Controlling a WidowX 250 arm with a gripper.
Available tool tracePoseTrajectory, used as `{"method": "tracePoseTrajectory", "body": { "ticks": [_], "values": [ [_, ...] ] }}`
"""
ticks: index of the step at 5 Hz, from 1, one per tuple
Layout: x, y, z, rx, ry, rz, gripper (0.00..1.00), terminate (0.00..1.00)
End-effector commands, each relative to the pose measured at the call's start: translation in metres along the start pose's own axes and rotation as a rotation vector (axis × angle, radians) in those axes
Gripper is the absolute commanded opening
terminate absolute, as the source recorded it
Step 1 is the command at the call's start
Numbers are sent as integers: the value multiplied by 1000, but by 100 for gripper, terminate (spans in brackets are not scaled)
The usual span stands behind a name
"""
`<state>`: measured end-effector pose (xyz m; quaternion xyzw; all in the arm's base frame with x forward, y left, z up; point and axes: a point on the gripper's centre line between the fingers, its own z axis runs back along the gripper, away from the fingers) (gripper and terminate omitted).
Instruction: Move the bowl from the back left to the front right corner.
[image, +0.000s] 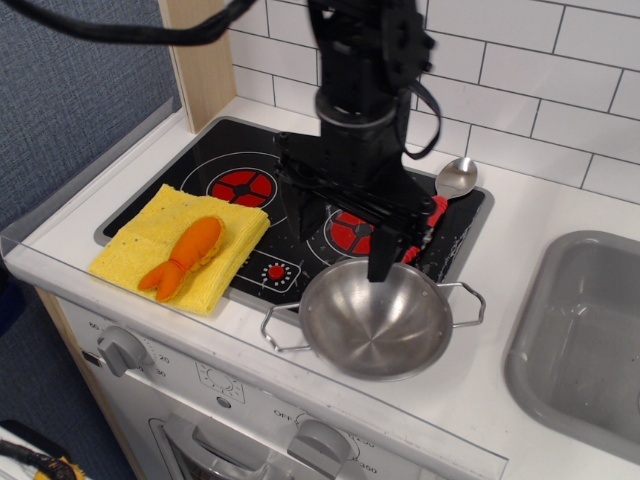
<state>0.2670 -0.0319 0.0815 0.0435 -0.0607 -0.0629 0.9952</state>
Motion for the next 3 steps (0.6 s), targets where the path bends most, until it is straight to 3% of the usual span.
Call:
{"method": "tracePoseTrajectory", "body": {
  "ticks": [1,2,3],
  "values": [
    [-5,55,-4,16,-38,-40,100,0],
    [-5,55,-4,16,-38,-40,100,0],
    [-5,55,-4,16,-38,-40,100,100]
  ]
}}
